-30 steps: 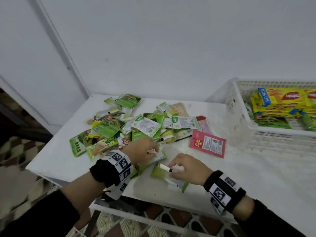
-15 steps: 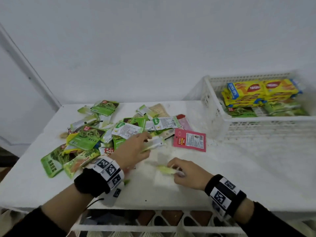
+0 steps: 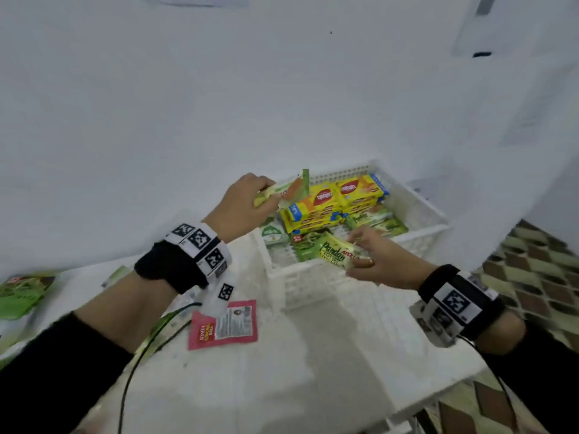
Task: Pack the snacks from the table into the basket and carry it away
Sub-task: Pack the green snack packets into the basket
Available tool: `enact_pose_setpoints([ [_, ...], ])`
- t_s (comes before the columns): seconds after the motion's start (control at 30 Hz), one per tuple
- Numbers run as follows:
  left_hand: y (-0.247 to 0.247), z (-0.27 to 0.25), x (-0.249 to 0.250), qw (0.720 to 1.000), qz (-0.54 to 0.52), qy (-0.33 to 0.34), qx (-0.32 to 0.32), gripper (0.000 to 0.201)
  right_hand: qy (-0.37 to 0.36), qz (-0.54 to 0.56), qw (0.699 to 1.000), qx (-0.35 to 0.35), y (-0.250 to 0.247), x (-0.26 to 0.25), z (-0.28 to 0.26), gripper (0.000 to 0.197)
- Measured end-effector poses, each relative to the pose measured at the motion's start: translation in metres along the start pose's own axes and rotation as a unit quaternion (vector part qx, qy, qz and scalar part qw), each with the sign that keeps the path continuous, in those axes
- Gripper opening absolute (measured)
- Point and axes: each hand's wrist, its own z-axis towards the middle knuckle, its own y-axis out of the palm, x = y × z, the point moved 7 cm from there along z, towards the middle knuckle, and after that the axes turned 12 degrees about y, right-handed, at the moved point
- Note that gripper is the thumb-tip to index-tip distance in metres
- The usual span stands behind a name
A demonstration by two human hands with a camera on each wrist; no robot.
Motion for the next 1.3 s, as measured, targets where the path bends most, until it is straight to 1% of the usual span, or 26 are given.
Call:
enact_pose_setpoints([
  [0.07, 0.027, 0.035, 0.008, 1.000, -0.002, 0.018, -0.015, 0.027, -0.007, -0.005, 0.999, 0.047, -0.052, 0.006, 0.013, 0.036],
  [0.17, 0.065, 0.081, 0.016, 0.999, 0.008, 0.028, -0.035, 0.032, -0.013, -0.050, 0.996, 0.073, -0.118, 0.017, 0.037, 0.031],
  [0.23, 0.086, 0.108, 0.019, 0.999, 0.006, 0.025, -0.044, 0.034, -0.002, -0.118, 0.990, 0.082, -0.151, 0.025, 0.057, 0.030],
  [0.3, 0.107, 0.134, 0.019, 0.998, -0.004, 0.018, -0.057, 0.034, 0.006, -0.238, 0.966, 0.098, -0.171, 0.032, 0.082, 0.034],
  [0.37, 0.129, 0.154, 0.017, 0.997, -0.012, 0.002, -0.079, 0.035, 0.012, -0.376, 0.922, 0.094, -0.175, 0.042, 0.109, 0.042],
  [0.4, 0.141, 0.162, 0.015, 0.995, -0.016, -0.007, -0.093, 0.036, 0.017, -0.420, 0.904, 0.083, -0.172, 0.049, 0.123, 0.044],
  [0.43, 0.153, 0.168, 0.013, 0.994, -0.019, -0.014, -0.109, 0.035, 0.025, -0.442, 0.894, 0.066, -0.168, 0.055, 0.134, 0.045],
  [0.53, 0.184, 0.178, 0.005, 0.989, -0.042, -0.017, -0.142, 0.026, 0.055, -0.466, 0.883, -0.007, -0.150, 0.076, 0.169, 0.048],
  [0.57, 0.192, 0.181, 0.002, 0.988, -0.054, -0.019, -0.146, 0.022, 0.077, -0.488, 0.868, -0.045, -0.142, 0.083, 0.178, 0.046],
  [0.6, 0.199, 0.183, -0.002, 0.988, -0.063, -0.022, -0.143, 0.019, 0.092, -0.502, 0.857, -0.078, -0.134, 0.091, 0.188, 0.040],
  [0.63, 0.203, 0.184, -0.007, 0.988, -0.067, -0.030, -0.135, 0.017, 0.101, -0.522, 0.842, -0.097, -0.128, 0.099, 0.198, 0.028],
  [0.67, 0.207, 0.184, -0.012, 0.989, -0.071, -0.040, -0.126, 0.016, 0.106, -0.542, 0.827, -0.102, -0.123, 0.103, 0.205, 0.013],
  [0.7, 0.210, 0.184, -0.016, 0.989, -0.077, -0.049, -0.119, 0.014, 0.096, -0.564, 0.815, -0.094, -0.120, 0.109, 0.216, 0.007],
  [0.73, 0.213, 0.183, -0.019, 0.988, -0.082, -0.053, -0.116, 0.013, 0.081, -0.580, 0.807, -0.083, -0.119, 0.119, 0.231, 0.013],
  [0.77, 0.214, 0.183, -0.020, 0.988, -0.082, -0.050, -0.118, 0.013, 0.075, -0.602, 0.791, -0.081, -0.118, 0.122, 0.236, 0.016],
  [0.8, 0.216, 0.182, -0.021, 0.988, -0.079, -0.044, -0.122, 0.014, 0.073, -0.607, 0.788, -0.070, -0.117, 0.128, 0.241, 0.013],
  [0.83, 0.216, 0.182, -0.020, 0.988, -0.074, -0.040, -0.127, 0.015, 0.073, -0.593, 0.800, -0.053, -0.118, 0.122, 0.241, 0.009],
  [0.87, 0.217, 0.181, -0.020, 0.988, -0.072, -0.038, -0.131, 0.017, 0.069, -0.577, 0.813, -0.035, -0.121, 0.109, 0.234, 0.012],
  [0.93, 0.220, 0.179, -0.022, 0.987, -0.079, -0.036, -0.132, 0.018, 0.076, -0.530, 0.843, -0.046, -0.126, 0.087, 0.219, 0.026],
  [1.0, 0.225, 0.177, -0.021, 0.985, -0.104, -0.024, -0.135, 0.017, 0.073, -0.462, 0.882, -0.065, -0.136, 0.065, 0.195, 0.036],
  [1.03, 0.230, 0.176, -0.018, 0.982, -0.120, -0.013, -0.142, 0.017, 0.059, -0.427, 0.900, -0.069, -0.142, 0.056, 0.180, 0.037],
  [1.07, 0.236, 0.175, -0.014, 0.979, -0.132, -0.002, -0.157, 0.019, 0.047, -0.406, 0.910, -0.067, -0.146, 0.053, 0.166, 0.034],
  [1.13, 0.252, 0.174, -0.003, 0.970, -0.130, 0.025, -0.203, 0.029, 0.032, -0.379, 0.923, -0.061, -0.150, 0.060, 0.142, 0.023],
  [1.17, 0.260, 0.174, 0.004, 0.965, -0.124, 0.036, -0.227, 0.036, 0.027, -0.359, 0.931, -0.066, -0.148, 0.068, 0.132, 0.022],
  [1.23, 0.281, 0.175, 0.010, 0.954, -0.128, 0.048, -0.268, 0.048, 0.025, -0.323, 0.943, -0.080, -0.137, 0.087, 0.119, 0.022],
  [1.3, 0.299, 0.175, 0.008, 0.946, -0.137, 0.044, -0.292, 0.052, 0.024, -0.289, 0.954, -0.081, -0.126, 0.103, 0.110, 0.029],
])
